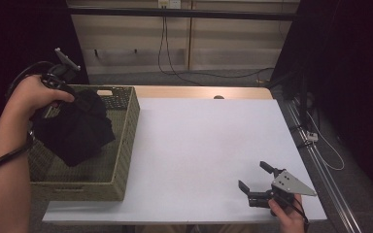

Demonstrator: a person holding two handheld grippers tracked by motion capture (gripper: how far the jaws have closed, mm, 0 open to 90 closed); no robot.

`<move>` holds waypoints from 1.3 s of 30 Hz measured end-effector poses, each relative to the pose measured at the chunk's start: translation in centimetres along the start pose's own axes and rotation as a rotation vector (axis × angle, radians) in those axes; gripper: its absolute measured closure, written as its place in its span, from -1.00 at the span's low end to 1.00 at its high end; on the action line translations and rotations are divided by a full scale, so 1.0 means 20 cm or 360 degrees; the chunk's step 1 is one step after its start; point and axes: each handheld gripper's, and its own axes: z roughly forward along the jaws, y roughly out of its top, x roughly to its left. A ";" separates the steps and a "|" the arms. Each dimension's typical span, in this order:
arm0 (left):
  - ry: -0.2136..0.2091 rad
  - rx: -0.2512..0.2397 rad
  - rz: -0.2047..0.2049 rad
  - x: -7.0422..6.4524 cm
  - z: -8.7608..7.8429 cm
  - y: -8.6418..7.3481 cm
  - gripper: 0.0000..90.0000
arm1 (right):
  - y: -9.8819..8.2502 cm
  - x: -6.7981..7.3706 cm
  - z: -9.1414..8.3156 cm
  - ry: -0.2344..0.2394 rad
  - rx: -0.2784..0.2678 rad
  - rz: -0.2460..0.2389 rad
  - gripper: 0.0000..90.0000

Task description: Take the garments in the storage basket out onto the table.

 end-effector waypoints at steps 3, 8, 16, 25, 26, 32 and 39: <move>-0.0005 -0.0003 0.0020 -0.04 -0.06 0.04 0.63 | 0.00 0.00 0.00 0.0002 0.0000 -0.0001 -0.99; -0.0018 -0.0018 0.0033 -0.10 -0.15 0.11 0.63 | 0.00 0.00 0.00 0.0001 0.0000 0.0000 -0.99; -0.0007 -0.0033 0.0141 -0.29 -0.24 0.24 0.63 | 0.00 0.00 0.00 0.0010 0.0001 -0.0004 -0.99; -0.0088 -0.0072 0.0317 -0.56 -0.22 0.38 0.63 | 0.00 0.00 0.01 0.0014 0.0006 -0.0002 -0.99; -0.0106 -0.0080 0.0327 -0.59 -0.21 0.40 0.63 | 0.00 0.01 0.01 0.0012 0.0004 -0.0003 -0.99; -0.0158 -0.0085 0.0445 -0.78 -0.12 0.48 0.63 | 0.00 0.00 0.00 -0.0001 0.0001 0.0000 -0.99; -0.0215 -0.0076 0.0514 -0.93 -0.01 0.53 0.62 | 0.00 0.00 0.00 0.0010 0.0001 0.0002 -0.99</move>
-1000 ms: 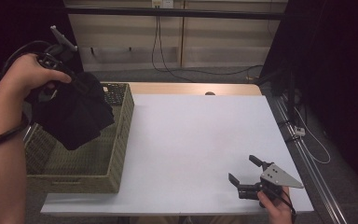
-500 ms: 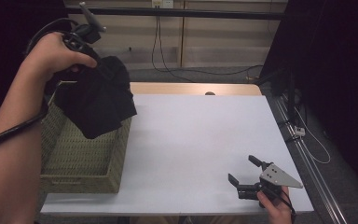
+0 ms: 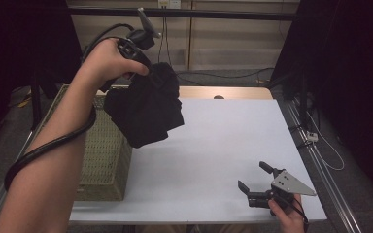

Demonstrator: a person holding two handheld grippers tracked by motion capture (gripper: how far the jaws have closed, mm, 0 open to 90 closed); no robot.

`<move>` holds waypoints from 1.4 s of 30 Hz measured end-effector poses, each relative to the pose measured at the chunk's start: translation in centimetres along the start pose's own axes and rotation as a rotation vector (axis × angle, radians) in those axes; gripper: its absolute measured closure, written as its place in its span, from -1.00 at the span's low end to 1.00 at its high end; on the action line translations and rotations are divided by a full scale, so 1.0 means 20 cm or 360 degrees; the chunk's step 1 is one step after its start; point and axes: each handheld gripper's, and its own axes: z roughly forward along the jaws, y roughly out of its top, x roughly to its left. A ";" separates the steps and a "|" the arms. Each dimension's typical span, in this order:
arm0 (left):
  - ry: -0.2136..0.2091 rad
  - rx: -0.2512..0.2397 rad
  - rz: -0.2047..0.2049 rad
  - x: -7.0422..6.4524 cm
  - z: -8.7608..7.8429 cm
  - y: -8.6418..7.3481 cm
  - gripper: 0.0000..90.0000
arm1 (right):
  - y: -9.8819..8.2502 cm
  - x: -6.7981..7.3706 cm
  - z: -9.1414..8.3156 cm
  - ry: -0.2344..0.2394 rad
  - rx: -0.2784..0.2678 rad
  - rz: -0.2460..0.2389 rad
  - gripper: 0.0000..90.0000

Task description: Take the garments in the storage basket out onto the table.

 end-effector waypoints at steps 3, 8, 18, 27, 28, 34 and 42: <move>-0.0023 -0.0010 0.0017 -0.02 0.04 0.02 0.62 | 0.00 0.00 0.00 -0.0002 -0.0002 -0.0003 -0.99; -0.0035 -0.0047 0.0033 -0.03 0.13 0.01 0.62 | 0.00 0.00 0.00 -0.0004 -0.0002 -0.0004 -0.99; -0.0024 -0.0095 0.0078 -0.04 0.33 -0.05 0.61 | 0.00 0.00 0.01 -0.0001 0.0005 -0.0011 -0.99; -0.0039 -0.0079 0.0164 -0.09 0.49 -0.07 0.60 | 0.00 0.00 0.02 0.0002 0.0008 -0.0011 -0.99; -0.0036 -0.0089 0.0175 -0.10 0.51 -0.06 0.59 | 0.00 0.00 0.02 0.0001 0.0008 -0.0011 -0.99; -0.0066 -0.0097 0.0216 -0.14 0.61 -0.04 0.59 | 0.00 0.00 0.01 -0.0003 0.0004 -0.0016 -0.99; -0.0087 -0.0114 0.0246 -0.17 0.72 -0.04 0.58 | 0.00 0.00 0.00 -0.0002 0.0005 -0.0020 -0.99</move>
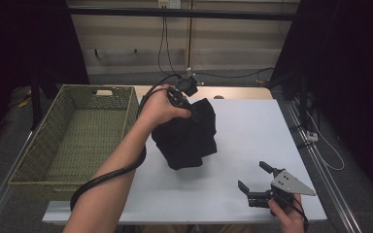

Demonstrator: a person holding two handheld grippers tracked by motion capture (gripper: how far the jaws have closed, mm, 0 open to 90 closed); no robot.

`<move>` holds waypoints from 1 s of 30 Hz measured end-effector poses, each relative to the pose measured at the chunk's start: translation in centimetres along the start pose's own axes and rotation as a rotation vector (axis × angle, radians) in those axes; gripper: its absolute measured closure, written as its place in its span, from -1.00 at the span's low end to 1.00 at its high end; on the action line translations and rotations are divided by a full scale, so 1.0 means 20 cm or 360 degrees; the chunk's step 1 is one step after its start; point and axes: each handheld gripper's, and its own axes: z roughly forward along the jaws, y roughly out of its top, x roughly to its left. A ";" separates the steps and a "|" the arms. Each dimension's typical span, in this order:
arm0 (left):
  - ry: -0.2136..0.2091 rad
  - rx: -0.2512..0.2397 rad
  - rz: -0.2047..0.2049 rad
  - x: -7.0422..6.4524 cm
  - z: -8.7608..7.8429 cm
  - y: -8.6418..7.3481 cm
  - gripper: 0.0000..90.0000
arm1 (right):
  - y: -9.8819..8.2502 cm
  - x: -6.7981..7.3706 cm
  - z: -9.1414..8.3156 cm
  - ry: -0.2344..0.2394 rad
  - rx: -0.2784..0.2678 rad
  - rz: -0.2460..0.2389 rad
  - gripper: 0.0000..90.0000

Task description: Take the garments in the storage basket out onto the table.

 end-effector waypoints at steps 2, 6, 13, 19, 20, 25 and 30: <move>-0.0008 -0.0009 0.0015 0.00 0.02 0.00 0.57 | 0.00 0.00 0.00 -0.0001 0.0000 -0.0008 -0.99; -0.0022 -0.0086 -0.0001 0.00 0.06 -0.03 0.46 | 0.00 0.00 -0.01 -0.0002 0.0002 -0.0007 -0.99; -0.0023 -0.0158 -0.0062 0.01 0.11 -0.09 -0.25 | 0.00 0.00 0.00 0.0002 0.0009 -0.0003 -0.99; -0.0027 -0.0255 -0.0172 0.00 0.14 -0.20 -0.51 | 0.02 0.01 0.02 -0.0013 0.0052 -0.0002 -0.99; -0.0018 -0.0253 -0.0183 0.00 0.15 -0.22 -0.53 | 0.02 0.01 0.03 -0.0022 0.0068 -0.0001 -0.99; 0.0015 -0.0238 -0.0196 0.00 0.22 -0.31 -0.58 | 0.04 0.00 0.08 -0.0056 0.0162 0.0020 -0.98; 0.0074 -0.0280 -0.0189 -0.01 0.25 -0.40 -0.64 | 0.06 0.00 0.16 -0.0026 0.0243 0.0050 -0.98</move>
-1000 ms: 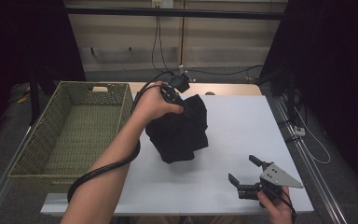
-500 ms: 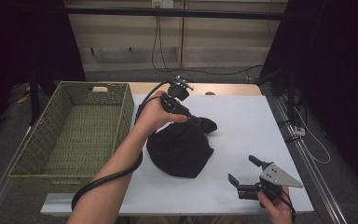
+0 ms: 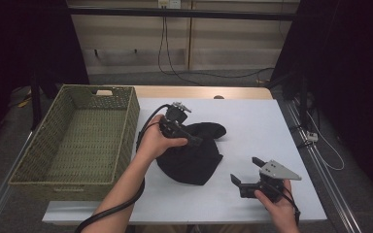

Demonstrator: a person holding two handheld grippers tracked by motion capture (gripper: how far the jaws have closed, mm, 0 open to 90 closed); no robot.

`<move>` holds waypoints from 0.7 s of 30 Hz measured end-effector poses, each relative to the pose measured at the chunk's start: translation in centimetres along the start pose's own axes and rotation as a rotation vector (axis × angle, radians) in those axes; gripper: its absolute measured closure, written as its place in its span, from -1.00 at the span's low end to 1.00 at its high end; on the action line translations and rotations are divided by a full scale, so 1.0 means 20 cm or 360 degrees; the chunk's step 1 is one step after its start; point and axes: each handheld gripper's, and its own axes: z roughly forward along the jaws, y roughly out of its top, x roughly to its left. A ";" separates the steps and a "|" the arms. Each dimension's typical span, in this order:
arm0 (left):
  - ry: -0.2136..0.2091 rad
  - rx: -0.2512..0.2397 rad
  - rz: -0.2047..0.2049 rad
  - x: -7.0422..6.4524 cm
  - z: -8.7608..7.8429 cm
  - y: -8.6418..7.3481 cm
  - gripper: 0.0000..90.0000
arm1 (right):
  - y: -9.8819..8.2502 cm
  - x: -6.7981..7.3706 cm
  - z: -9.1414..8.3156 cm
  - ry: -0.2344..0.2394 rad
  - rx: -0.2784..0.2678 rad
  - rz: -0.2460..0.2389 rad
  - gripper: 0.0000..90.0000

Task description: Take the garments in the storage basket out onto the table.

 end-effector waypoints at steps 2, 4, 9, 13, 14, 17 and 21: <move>0.0027 -0.0003 0.0006 0.01 0.00 -0.03 -0.64 | 0.02 0.00 0.04 0.0019 0.0022 0.0000 -0.96; 0.0042 -0.0011 -0.0003 0.01 0.01 -0.07 -0.65 | 0.03 0.00 0.07 0.0015 0.0053 -0.0007 -0.94; 0.0088 -0.0004 -0.0020 0.04 0.01 -0.15 -0.70 | 0.05 0.01 0.20 0.0095 0.0101 0.0036 -0.88; 0.0128 -0.0013 -0.0038 0.07 0.01 -0.21 -0.71 | 0.08 0.03 0.28 0.0132 0.0130 0.0035 -0.81; 0.0129 -0.0025 -0.0046 0.07 0.01 -0.22 -0.71 | 0.09 0.03 0.31 0.0143 0.0130 0.0055 -0.77; 0.0155 -0.0062 -0.0069 0.08 0.01 -0.25 -0.71 | 0.10 0.03 0.37 0.0184 0.0140 0.0119 -0.62; 0.0183 -0.0069 -0.0071 0.09 0.00 -0.27 -0.72 | 0.12 0.05 0.44 0.0224 0.0153 0.0164 -0.49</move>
